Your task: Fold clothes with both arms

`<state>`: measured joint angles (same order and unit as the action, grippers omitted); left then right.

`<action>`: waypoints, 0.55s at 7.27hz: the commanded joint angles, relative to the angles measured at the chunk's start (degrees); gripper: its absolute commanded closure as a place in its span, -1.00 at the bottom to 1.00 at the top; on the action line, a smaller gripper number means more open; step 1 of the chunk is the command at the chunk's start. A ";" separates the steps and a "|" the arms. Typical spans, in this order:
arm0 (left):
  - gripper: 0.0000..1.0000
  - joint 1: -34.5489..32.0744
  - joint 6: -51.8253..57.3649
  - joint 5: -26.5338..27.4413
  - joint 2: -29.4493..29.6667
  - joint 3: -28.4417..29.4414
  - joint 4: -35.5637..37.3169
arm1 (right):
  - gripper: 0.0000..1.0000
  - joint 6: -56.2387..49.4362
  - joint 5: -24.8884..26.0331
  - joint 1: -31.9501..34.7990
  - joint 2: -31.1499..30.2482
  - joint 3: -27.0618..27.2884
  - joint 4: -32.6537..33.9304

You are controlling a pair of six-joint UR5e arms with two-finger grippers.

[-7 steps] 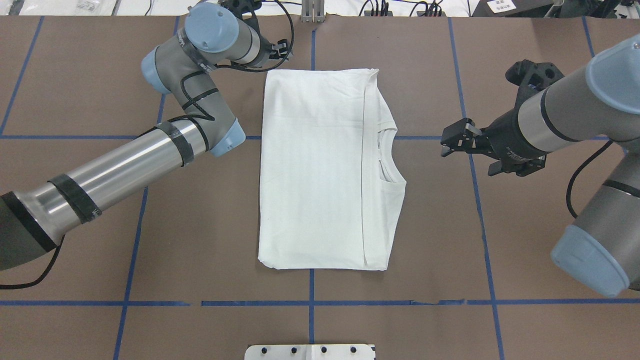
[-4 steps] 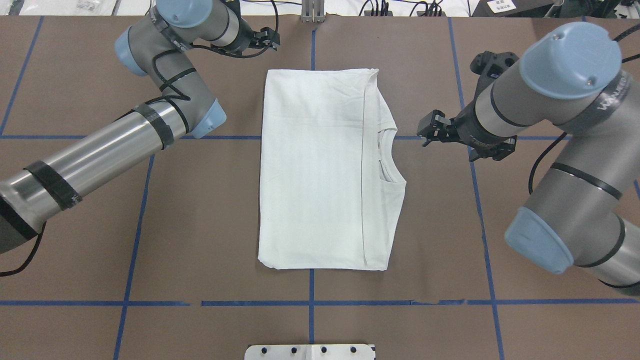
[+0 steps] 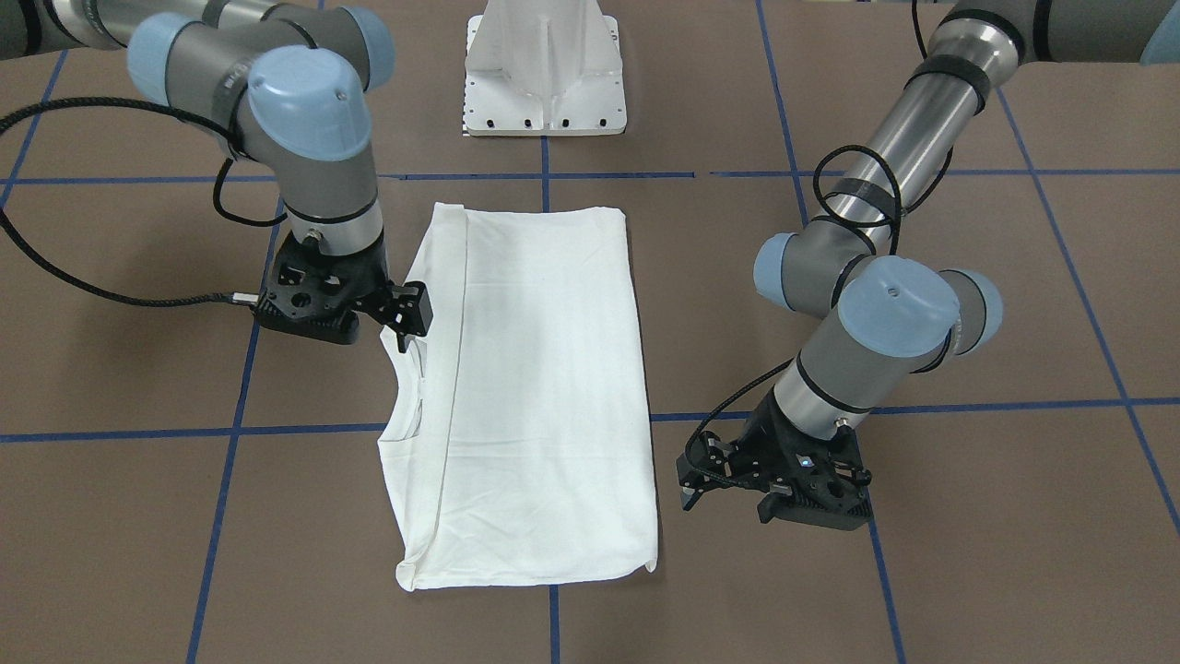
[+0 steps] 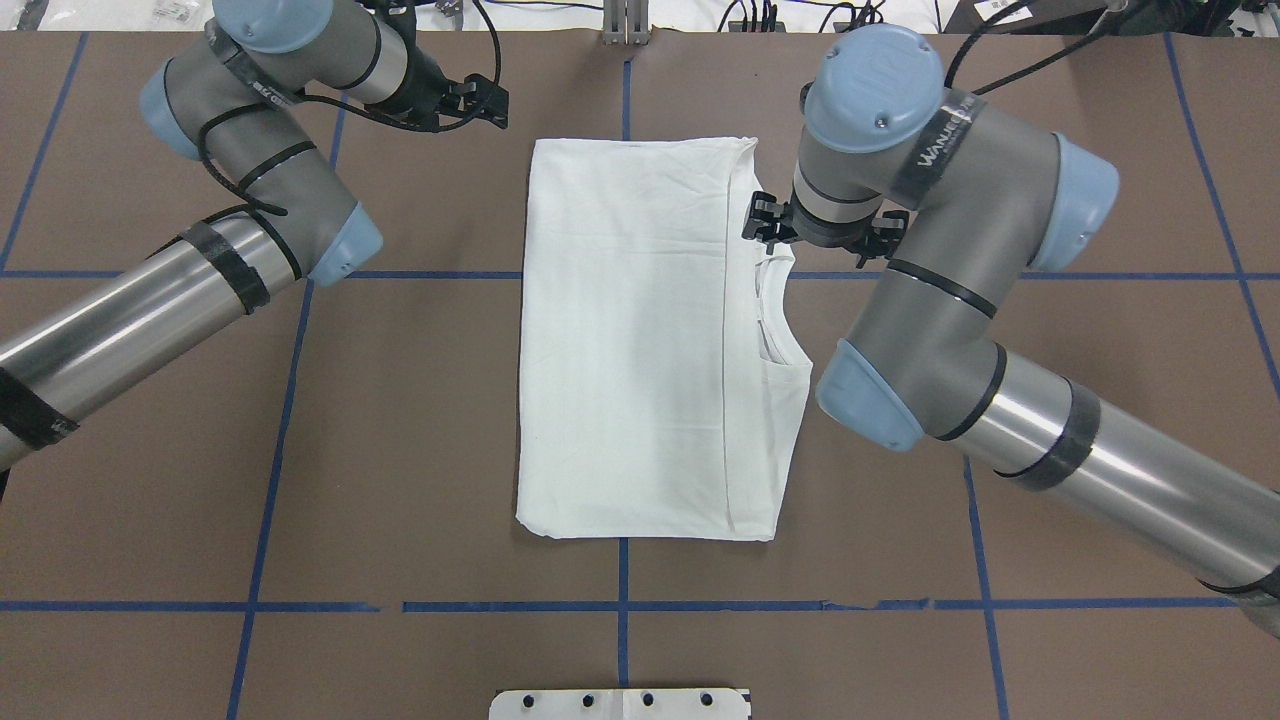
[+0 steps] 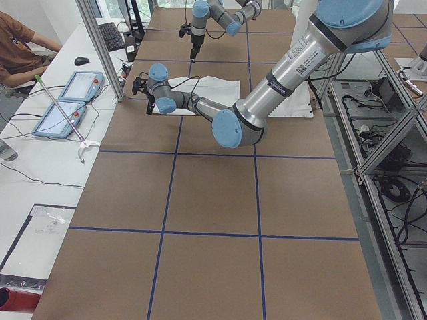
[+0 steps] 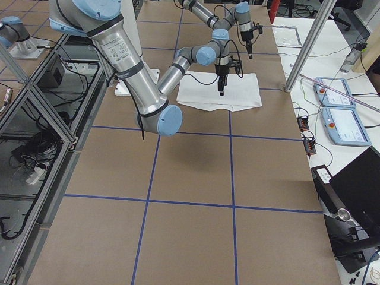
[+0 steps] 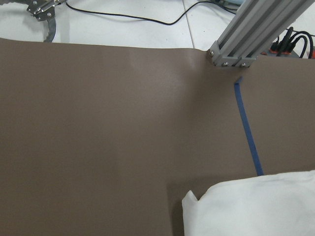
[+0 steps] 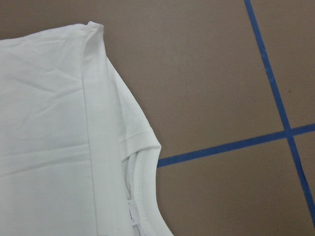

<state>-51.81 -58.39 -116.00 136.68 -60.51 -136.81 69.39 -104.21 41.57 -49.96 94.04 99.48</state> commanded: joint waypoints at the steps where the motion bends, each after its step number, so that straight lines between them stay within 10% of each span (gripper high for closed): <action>1: -1.00 -0.57 0.11 -1.06 -3.51 -6.52 0.06 | -1.00 -0.65 2.25 0.52 4.76 -17.23 -14.93; 4: -1.00 -0.57 0.11 -0.89 -3.35 -6.82 -0.91 | -1.00 -2.83 5.24 2.89 15.57 -33.10 -17.48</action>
<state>-52.38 -58.27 -116.94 133.37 -67.09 -137.53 68.05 -99.90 43.62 -38.21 66.76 82.82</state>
